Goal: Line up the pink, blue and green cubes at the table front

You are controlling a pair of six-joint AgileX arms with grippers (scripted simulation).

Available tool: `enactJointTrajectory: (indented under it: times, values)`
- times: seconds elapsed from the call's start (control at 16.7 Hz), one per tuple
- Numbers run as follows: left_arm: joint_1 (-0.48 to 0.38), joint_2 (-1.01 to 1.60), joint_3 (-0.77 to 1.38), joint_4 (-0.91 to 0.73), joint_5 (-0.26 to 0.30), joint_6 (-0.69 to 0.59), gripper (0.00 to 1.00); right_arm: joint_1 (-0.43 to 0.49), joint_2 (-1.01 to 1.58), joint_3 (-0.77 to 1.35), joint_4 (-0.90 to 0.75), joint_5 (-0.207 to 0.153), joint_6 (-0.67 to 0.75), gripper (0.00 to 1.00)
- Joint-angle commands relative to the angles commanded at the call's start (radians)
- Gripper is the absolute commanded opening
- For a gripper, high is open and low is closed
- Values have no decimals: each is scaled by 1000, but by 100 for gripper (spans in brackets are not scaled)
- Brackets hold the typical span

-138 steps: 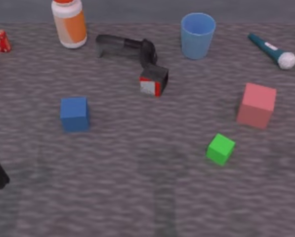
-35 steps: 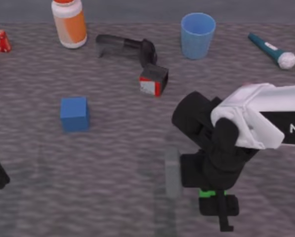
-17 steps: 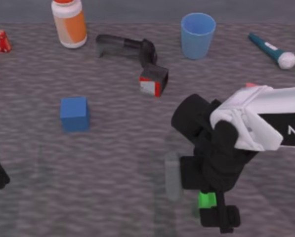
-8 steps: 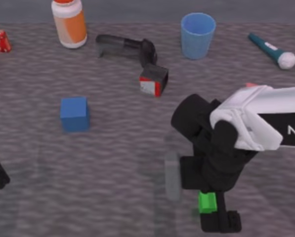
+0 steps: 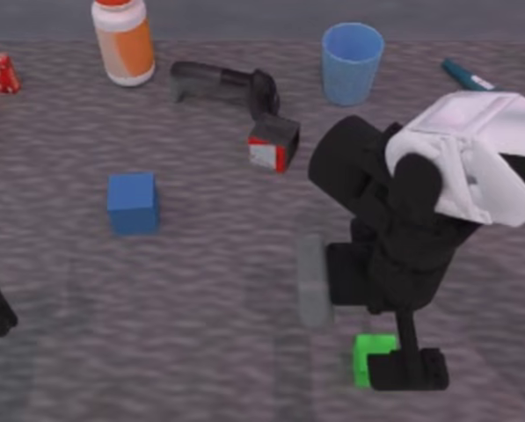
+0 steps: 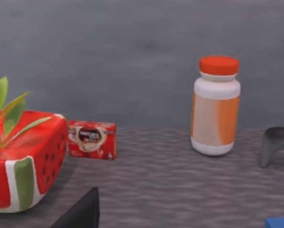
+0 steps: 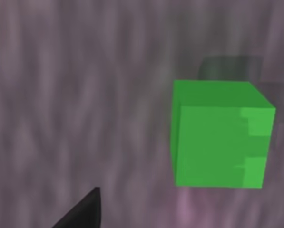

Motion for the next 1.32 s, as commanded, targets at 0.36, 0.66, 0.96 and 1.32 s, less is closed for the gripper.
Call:
enactJointTrajectory:
  times: [0.36, 0.66, 0.96, 1.32]
  values:
    - [0, 0, 0, 0, 0, 0, 100, -2, -9, 11, -16, 0, 0, 100]
    - [-26, 154, 154, -101, 3, -31, 100, -64, -135, -75, 77, -15, 48, 100]
    - [-75, 567, 523, -333, 2, -99, 100, -212, -464, -287, 276, -36, 179, 100]
    - [-150, 1263, 1055, -691, 1, -196, 100, -443, -1014, -671, 570, -44, 421, 100]
